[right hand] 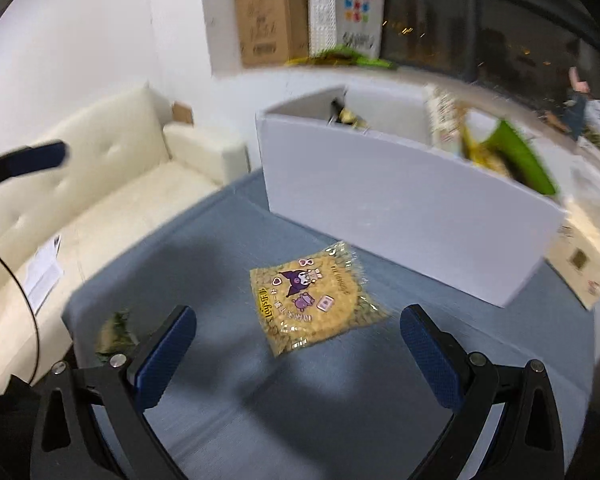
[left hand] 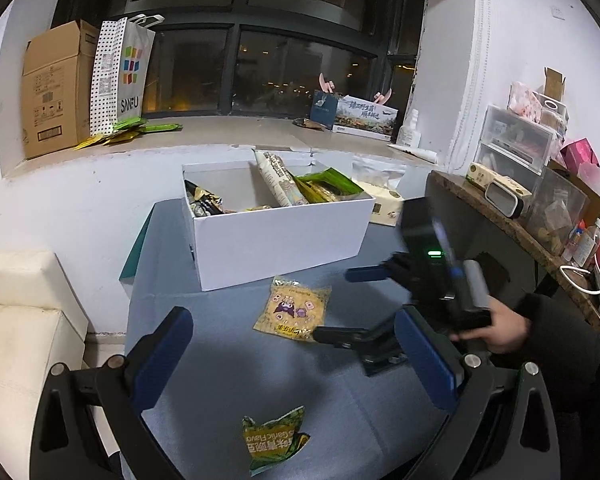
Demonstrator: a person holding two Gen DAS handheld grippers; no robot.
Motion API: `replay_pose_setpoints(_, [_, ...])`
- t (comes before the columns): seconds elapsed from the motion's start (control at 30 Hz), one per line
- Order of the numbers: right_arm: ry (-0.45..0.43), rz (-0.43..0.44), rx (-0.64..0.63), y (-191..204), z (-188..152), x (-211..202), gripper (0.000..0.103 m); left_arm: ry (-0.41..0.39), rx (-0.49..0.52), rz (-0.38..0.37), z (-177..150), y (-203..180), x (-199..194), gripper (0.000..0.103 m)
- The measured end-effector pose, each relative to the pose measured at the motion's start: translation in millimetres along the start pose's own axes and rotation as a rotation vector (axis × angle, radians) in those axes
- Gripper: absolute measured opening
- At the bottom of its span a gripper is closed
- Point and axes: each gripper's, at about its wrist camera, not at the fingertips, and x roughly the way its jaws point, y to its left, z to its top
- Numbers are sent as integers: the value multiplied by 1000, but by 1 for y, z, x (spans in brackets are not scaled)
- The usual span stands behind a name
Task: Organize snacks
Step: 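Lower both tools toward the cookie pack and green garlic bag, then grasp the purple-cartoon cookie pack with the right tool while the left tool grasps the green garlic bag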
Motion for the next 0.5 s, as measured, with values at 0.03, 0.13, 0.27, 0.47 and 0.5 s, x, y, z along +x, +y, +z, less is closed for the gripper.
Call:
replay_pose_setpoints(0.03, [23, 6, -9, -1, 3, 11, 103, 2, -1, 0, -1, 1, -1, 103])
replay_pose_setpoints(0.13, [62, -6, -32, -3, 8, 33, 103, 11, 2, 4, -4, 2, -2, 103])
replay_pose_setpoints(0.27, [120, -11, -69, -1, 14, 60, 103, 24, 10, 8, -8, 3, -3, 103])
replay_pose_setpoints(0.47, [172, -34, -102, -2, 19, 89, 103, 39, 0, 13, -13, 8, -2, 103])
replay_pose_setpoints(0.5, [179, -31, -92, -4, 20, 93, 103, 41, -1, 14, -14, 9, -2, 103])
